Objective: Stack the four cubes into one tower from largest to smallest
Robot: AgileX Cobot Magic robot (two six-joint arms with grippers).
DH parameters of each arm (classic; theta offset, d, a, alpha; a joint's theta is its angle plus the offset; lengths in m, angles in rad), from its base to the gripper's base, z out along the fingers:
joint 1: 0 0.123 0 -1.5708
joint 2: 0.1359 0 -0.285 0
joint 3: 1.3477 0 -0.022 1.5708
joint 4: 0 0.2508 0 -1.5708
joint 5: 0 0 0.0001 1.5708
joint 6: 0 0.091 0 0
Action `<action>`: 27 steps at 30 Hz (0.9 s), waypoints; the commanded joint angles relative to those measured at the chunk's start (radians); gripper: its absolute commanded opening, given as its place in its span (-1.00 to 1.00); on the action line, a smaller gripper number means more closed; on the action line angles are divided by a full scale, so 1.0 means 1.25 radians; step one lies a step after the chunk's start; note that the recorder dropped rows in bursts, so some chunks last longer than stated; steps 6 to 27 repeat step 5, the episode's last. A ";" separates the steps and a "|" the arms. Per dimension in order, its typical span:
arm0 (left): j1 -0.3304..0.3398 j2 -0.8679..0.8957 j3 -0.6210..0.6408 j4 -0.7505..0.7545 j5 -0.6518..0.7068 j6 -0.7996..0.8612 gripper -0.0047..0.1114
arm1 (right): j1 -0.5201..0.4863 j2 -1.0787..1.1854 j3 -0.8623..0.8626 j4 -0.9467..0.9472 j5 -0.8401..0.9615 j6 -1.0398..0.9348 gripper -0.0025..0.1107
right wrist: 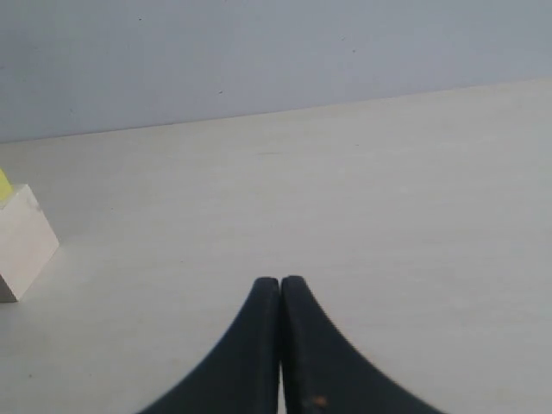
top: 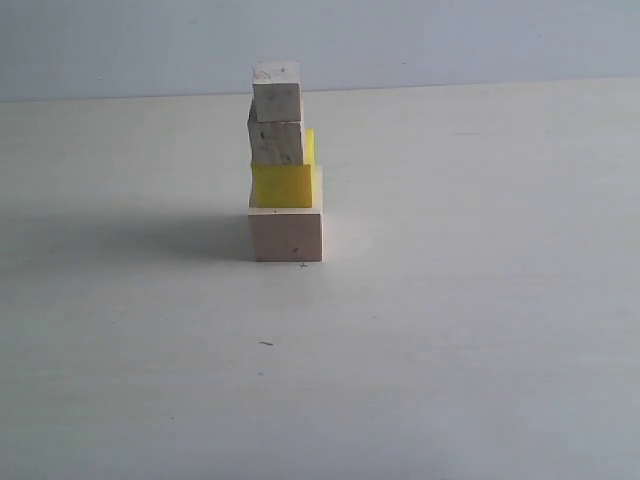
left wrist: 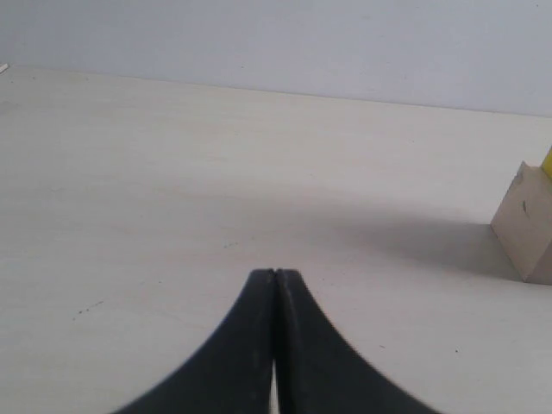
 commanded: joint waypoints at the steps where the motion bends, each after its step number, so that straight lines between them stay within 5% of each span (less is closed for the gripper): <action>1: -0.005 -0.004 0.002 0.003 -0.007 0.003 -0.92 | -0.003 -0.004 0.004 -0.002 -0.003 -0.007 -0.96; 27: -0.005 -0.004 0.002 0.003 -0.007 0.003 -0.92 | -0.003 -0.004 0.004 -0.002 -0.003 -0.007 -0.96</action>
